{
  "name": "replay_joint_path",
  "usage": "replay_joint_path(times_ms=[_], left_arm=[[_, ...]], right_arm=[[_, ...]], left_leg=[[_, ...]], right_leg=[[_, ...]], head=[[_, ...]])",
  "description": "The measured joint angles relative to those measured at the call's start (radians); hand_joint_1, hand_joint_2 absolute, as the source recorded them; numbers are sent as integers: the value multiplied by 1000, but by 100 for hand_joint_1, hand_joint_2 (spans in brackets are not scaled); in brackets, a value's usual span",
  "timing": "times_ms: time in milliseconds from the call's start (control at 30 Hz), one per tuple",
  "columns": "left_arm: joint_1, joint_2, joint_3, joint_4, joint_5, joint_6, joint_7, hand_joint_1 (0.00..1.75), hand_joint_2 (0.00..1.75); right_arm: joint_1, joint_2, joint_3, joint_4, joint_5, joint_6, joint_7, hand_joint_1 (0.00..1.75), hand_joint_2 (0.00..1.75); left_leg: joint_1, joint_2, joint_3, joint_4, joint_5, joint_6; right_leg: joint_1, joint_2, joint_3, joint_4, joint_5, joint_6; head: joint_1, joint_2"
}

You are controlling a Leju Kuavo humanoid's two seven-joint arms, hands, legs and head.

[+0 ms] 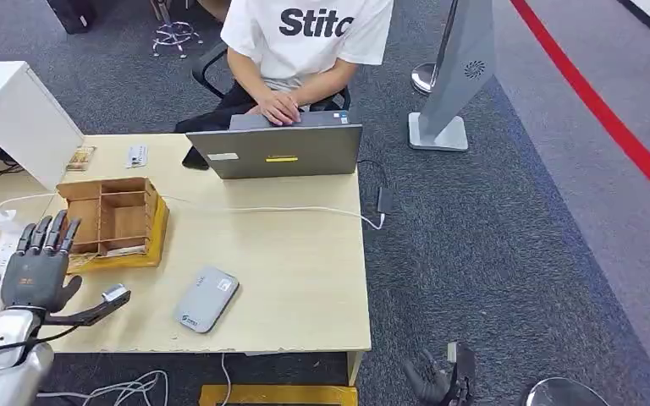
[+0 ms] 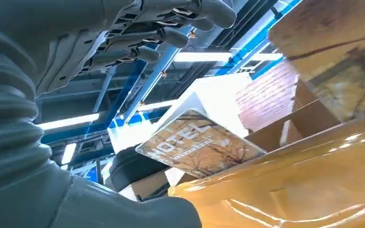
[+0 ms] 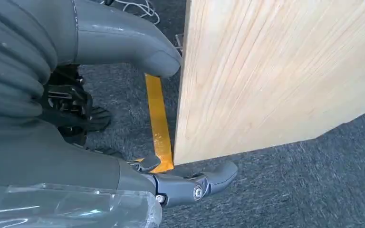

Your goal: Pass the card to the sensor for recognition and then transmit it.

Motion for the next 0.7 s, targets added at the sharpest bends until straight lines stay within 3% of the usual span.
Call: replay_joint_path(times_ms=[33, 700], left_arm=[[-3, 2, 3, 5, 2, 0, 0, 175, 175], [-27, 9, 30, 72, 9, 3, -6, 175, 175]], right_arm=[[0, 0, 0, 0, 1, 0, 0, 0, 175], [0, 0, 1, 0, 4, 1, 2, 0, 175]], left_leg=[[0, 0, 0, 0, 0, 0], [0, 0, 0, 0, 0, 0]], right_leg=[[0, 0, 0, 0, 0, 0], [0, 0, 0, 0, 0, 0]], head=[[0, 0], [0, 0]])
